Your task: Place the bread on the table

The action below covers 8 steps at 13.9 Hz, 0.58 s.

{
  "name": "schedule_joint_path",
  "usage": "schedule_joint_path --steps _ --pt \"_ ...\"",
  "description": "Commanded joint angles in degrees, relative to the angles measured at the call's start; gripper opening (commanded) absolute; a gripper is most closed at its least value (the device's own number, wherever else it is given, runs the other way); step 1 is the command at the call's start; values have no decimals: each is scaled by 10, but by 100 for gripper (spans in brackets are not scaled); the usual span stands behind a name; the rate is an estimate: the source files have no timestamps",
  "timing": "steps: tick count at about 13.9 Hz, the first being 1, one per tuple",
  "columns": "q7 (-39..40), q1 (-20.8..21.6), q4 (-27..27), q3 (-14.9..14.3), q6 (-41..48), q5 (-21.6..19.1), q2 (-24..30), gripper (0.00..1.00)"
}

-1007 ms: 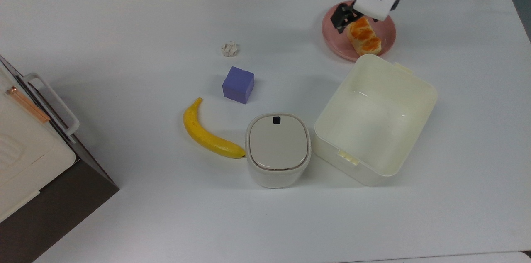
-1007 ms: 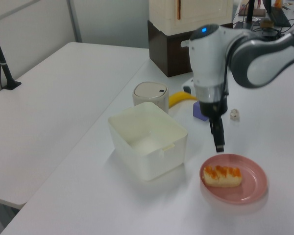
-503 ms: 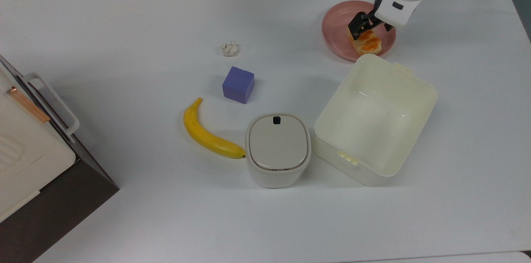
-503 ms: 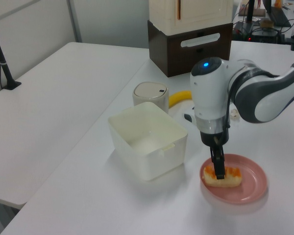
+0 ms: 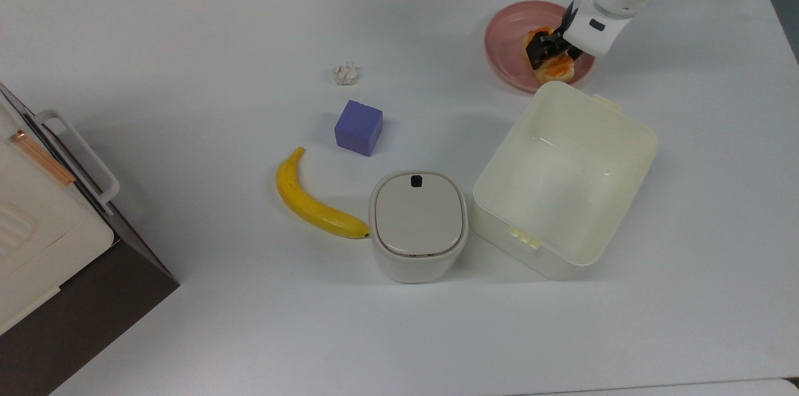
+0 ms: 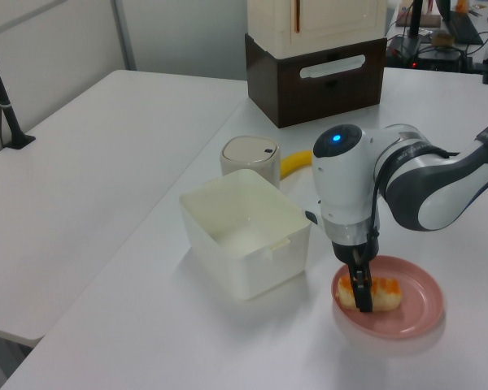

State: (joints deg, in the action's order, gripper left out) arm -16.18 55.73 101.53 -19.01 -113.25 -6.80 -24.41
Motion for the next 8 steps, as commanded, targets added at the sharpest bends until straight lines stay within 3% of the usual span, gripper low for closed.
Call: schedule_joint_path --steps 1,3,5,8 --pt "4 5 -5 -7 0 -9 4 57" --pt "38 -4 -3 -12 28 -9 26 56" --pt "100 -67 -6 -16 69 -4 66 56" --pt "162 -143 -6 -16 77 29 75 56"
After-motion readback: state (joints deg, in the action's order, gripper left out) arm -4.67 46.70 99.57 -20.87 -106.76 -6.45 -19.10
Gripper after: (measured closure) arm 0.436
